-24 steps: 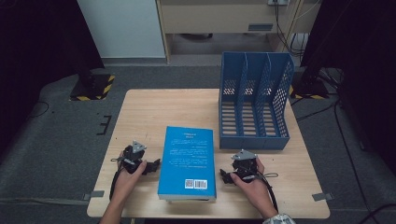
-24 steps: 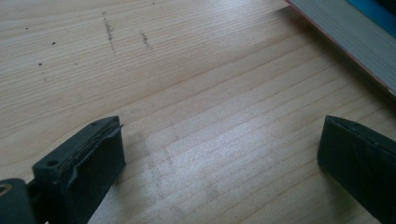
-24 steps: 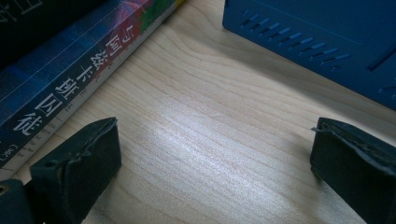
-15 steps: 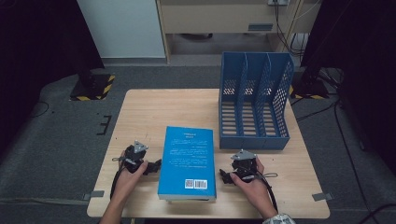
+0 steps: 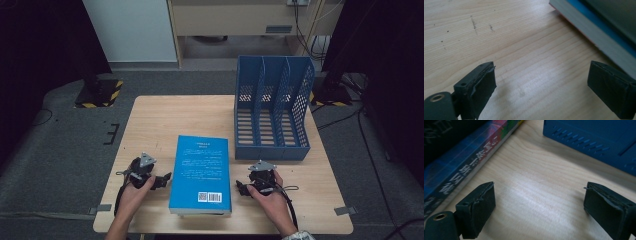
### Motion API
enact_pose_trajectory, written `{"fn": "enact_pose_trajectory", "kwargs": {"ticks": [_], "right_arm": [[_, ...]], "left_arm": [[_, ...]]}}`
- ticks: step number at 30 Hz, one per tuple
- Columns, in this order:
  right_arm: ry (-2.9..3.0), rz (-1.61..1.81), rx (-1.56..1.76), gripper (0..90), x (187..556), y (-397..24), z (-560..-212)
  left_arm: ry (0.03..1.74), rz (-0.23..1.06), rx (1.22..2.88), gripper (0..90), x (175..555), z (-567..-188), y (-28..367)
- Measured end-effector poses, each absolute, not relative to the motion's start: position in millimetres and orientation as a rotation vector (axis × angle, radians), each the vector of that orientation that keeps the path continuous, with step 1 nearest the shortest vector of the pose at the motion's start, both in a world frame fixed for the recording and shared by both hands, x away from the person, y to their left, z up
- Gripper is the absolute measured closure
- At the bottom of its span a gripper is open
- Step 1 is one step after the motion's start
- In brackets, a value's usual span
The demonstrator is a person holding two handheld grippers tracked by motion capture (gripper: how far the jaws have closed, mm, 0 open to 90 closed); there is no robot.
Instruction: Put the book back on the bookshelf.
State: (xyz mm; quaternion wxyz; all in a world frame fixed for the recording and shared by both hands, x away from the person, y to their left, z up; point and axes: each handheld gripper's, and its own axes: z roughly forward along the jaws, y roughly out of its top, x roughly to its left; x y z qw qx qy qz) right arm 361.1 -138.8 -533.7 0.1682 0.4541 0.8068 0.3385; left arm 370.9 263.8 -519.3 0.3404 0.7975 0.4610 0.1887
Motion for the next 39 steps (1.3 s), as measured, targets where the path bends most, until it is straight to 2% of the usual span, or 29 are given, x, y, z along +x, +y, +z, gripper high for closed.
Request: {"fn": "enact_pose_trajectory", "kwargs": {"ticks": [6,13,26,33,39], "right_arm": [[2.314,1.008,1.252,11.6,351,-147,-507],[2.372,1.056,1.157,9.5,342,-150,-472],[2.46,1.132,1.032,8.4,350,-128,-427],[2.508,1.139,0.958,8.0,356,-105,-413],[2.552,1.136,0.938,6.8,359,-91,-418]], "left_arm": [[1.206,0.461,1.991,10.2,362,-507,283],[1.216,0.44,1.939,8.4,361,-479,290],[1.061,0.388,2.042,5.3,373,-422,264],[1.027,0.379,2.056,5.0,374,-414,249],[1.0,0.338,2.078,4.7,374,-415,235]]}}
